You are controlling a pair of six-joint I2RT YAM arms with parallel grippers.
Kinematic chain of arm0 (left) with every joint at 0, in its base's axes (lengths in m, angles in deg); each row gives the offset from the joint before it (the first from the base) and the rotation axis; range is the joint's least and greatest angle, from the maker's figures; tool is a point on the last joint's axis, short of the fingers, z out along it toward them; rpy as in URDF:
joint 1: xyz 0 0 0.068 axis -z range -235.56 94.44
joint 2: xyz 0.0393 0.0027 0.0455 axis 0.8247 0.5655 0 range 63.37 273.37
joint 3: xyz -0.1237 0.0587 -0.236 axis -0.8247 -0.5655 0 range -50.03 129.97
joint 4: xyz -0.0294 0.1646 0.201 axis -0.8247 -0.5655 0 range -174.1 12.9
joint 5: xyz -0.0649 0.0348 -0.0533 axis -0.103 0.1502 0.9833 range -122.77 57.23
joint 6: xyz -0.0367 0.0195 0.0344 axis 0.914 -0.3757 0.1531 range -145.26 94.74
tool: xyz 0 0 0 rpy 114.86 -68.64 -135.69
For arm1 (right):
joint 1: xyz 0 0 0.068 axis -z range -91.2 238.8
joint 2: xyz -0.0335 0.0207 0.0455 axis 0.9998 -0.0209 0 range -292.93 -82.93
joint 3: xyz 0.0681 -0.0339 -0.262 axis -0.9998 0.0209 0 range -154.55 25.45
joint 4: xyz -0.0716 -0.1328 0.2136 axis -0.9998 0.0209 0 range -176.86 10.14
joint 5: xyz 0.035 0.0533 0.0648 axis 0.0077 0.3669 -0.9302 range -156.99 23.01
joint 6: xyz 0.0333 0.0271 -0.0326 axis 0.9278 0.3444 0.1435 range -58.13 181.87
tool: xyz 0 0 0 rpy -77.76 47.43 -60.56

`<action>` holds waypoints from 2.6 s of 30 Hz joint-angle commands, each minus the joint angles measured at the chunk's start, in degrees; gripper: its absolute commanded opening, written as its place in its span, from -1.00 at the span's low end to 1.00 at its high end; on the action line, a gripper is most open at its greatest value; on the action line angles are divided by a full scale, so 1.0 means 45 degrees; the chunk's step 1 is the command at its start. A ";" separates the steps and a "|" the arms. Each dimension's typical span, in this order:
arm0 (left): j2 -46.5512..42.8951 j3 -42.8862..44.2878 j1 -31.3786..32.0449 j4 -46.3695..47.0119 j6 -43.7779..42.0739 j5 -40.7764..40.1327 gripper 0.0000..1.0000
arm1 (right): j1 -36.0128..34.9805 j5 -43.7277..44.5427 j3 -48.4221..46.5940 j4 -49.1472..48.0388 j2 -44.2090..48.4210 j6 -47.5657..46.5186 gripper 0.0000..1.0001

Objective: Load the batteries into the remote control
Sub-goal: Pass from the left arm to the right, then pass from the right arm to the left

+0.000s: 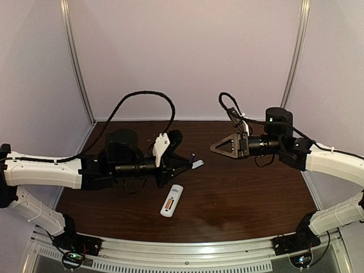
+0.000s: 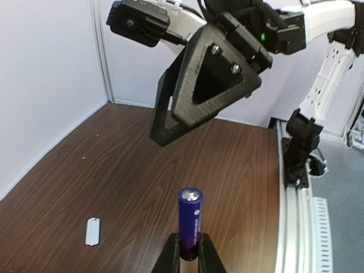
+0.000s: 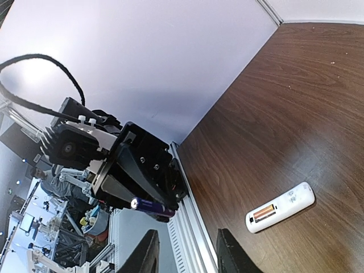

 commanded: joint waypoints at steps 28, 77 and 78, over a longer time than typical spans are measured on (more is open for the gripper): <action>0.1098 0.1085 -0.0143 0.0517 0.2982 0.1861 -1.00 | -0.1811 0.0848 -0.3034 0.3934 -0.1403 -0.3783 -0.55; 0.1763 0.2033 -0.0363 -0.0365 0.2817 0.2297 -0.55 | -0.1969 0.1181 -0.3222 0.4610 -0.1614 -0.4096 -1.00; 0.1795 0.2060 -0.0365 -0.0425 0.2793 0.2318 -0.58 | -0.1969 0.1160 -0.3233 0.4597 -0.1625 -0.4079 -1.00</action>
